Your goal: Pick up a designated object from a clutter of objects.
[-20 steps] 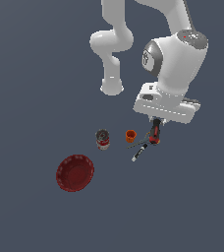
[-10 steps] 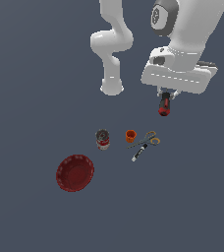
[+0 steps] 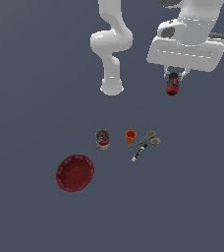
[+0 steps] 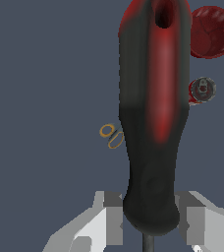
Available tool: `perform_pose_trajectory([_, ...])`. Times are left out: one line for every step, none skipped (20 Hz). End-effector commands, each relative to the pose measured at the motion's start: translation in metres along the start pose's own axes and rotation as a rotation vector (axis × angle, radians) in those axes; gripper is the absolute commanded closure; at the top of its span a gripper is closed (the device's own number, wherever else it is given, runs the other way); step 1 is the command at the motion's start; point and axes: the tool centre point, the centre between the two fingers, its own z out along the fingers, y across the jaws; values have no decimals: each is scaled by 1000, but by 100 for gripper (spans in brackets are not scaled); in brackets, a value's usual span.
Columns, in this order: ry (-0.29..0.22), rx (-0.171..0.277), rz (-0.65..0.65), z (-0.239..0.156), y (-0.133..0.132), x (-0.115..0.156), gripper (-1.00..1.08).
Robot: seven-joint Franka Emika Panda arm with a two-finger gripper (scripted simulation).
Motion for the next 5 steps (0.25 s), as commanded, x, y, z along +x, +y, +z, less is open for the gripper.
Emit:
perform_pose_trajectory([-1,0,1,-8,0,-4,108])
perform_pose_trajectory([-1,0,1,-10,0,-5,108])
perform_pose_trajectory([-1,0,1,-11,-1,-6,108])
perform_pose_trajectory([-1,0,1,-12,-1,-6,108])
perform_pose_trajectory([-1,0,1,-12,-1,-6,108])
